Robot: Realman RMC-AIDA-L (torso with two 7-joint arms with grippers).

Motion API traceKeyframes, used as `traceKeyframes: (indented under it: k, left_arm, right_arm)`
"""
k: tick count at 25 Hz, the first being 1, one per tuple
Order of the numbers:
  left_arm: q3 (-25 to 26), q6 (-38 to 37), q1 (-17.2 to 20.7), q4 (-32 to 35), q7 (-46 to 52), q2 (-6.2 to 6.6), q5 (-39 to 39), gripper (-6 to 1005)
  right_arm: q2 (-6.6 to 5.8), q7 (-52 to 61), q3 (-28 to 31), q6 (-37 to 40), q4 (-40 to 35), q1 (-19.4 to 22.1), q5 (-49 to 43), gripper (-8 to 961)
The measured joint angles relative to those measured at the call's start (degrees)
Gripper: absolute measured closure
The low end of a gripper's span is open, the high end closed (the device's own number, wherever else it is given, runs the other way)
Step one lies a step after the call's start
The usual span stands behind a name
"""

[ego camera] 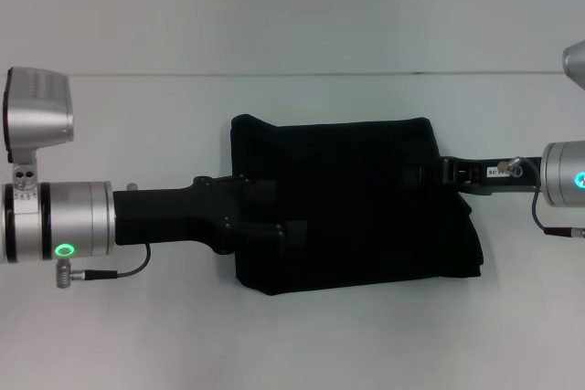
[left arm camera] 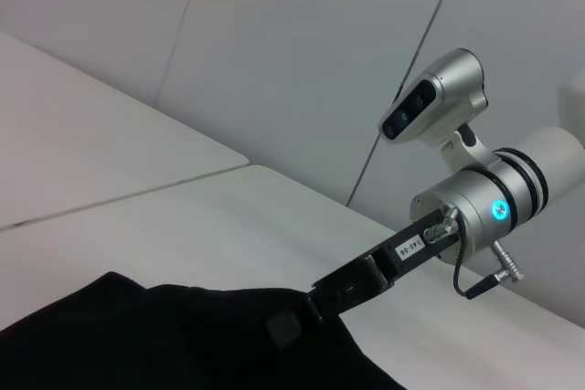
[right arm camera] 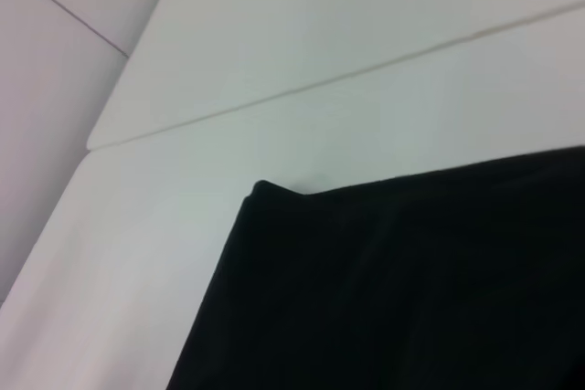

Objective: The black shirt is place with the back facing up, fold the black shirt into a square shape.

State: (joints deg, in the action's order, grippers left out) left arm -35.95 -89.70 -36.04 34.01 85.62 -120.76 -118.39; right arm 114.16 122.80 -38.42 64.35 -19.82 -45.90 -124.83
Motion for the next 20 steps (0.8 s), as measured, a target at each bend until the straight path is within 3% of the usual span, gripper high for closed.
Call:
traceKeyframes:
  k: [9,20]
  left_arm:
    - [0.4,0.0,0.1,0.0,1.1,0.00,0.1,49]
    - [0.3,0.1,0.3,-0.1,3.0,-0.37,0.3,50]
  right_arm:
    - [-0.13,-2.5,-0.2,3.4,-4.8,0.0,1.4,864]
    - [-1.90,-1.2,-1.7,5.2,-7.1,0.6,0.8,864]
